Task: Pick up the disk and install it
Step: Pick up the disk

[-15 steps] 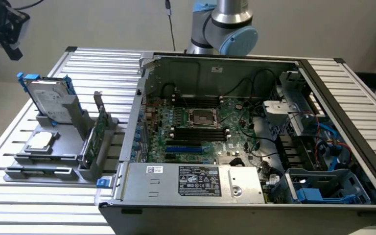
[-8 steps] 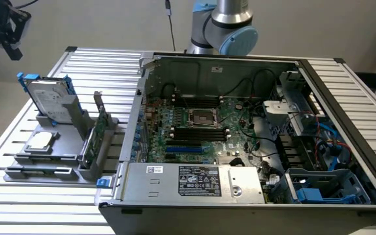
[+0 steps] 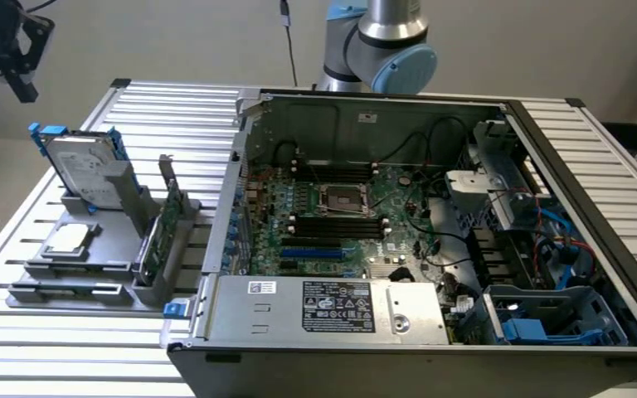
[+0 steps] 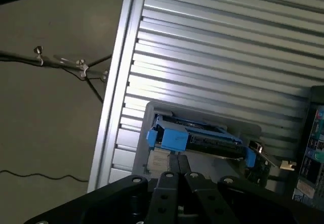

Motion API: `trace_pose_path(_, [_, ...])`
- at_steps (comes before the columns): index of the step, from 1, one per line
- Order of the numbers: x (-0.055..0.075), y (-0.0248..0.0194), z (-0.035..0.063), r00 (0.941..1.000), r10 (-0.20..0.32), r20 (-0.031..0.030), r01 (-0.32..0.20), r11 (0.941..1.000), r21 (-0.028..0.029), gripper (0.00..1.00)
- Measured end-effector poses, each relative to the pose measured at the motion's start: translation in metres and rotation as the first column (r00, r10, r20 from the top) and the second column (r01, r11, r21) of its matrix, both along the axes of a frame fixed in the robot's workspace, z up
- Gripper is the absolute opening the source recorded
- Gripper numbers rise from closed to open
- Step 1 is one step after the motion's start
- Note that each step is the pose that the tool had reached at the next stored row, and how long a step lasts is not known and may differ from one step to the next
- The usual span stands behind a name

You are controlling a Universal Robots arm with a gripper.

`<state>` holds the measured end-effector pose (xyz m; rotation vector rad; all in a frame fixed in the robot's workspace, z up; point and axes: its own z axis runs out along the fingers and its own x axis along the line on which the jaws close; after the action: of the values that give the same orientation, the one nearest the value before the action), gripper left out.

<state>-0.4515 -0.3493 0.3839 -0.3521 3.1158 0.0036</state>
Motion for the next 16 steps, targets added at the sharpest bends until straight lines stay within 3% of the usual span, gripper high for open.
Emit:
trace_pose_path(4, [0.0000,0.0000,-0.0005,0.9973,0.073,-0.0001,-0.073,0.9973,0.0000,0.11])
trace_pose_path(8, [0.0000,0.0000,-0.0011,0.9894,0.145,0.0000,-0.145,0.9894,0.0000,0.11])
trace_pose_path(12, [0.0000,0.0000,-0.0016,0.9763,0.216,0.0000,-0.216,0.9763,0.0000,0.11])
trace_pose_path(16, [0.0000,0.0000,-0.0019,0.9578,0.287,0.0000,-0.287,0.9578,0.0000,0.11])
